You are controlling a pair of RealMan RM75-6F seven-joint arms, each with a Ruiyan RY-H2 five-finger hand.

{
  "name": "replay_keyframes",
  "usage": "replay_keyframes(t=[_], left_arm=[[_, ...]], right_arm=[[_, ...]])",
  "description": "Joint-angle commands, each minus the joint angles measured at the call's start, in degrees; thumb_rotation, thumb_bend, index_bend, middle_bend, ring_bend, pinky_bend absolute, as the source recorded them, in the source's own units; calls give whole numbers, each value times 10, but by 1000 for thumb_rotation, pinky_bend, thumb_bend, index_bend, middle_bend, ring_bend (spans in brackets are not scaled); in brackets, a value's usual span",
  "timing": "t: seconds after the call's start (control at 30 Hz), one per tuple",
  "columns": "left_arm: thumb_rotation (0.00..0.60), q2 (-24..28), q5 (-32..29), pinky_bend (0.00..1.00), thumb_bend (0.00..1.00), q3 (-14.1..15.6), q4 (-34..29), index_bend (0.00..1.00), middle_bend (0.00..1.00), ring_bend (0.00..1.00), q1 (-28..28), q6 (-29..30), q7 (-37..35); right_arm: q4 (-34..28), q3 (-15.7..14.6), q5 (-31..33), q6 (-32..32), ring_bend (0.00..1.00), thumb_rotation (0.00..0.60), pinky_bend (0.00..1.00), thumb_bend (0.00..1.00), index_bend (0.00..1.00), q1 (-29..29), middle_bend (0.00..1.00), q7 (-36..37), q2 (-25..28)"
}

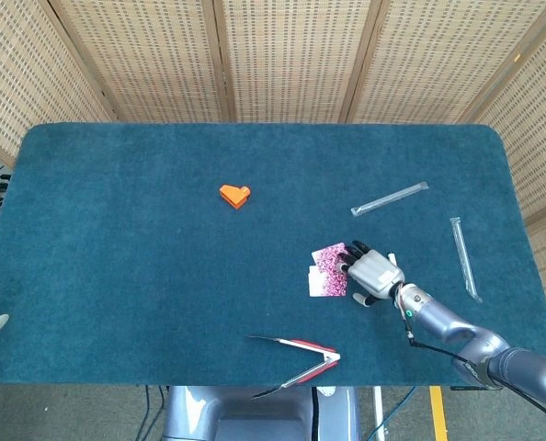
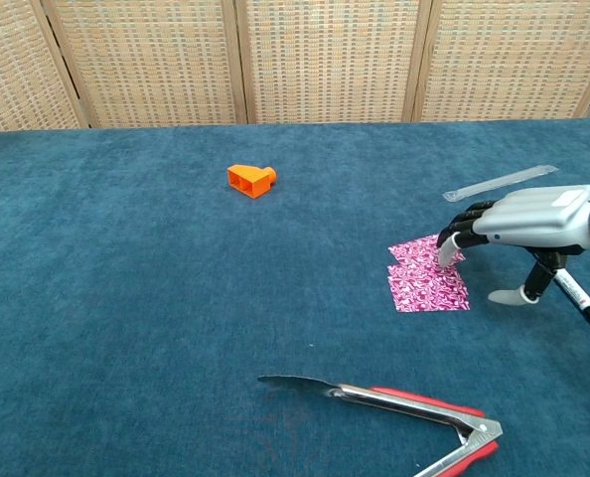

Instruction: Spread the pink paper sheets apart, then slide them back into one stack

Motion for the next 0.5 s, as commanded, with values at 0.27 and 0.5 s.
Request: replay_keyframes(t=[0.27, 0.5], left_arm=[[600, -2, -2, 0, 42, 0, 2, 115, 0, 0, 0, -2, 0], [600, 0, -4, 0, 42, 0, 4, 115, 0, 0, 3, 1, -3]], right_arm=[[22, 1, 1, -13, 0, 600, 0, 445, 183, 7, 100, 11, -12], [36, 4, 0, -18, 0, 600, 0, 448, 182, 14, 100, 12, -21]])
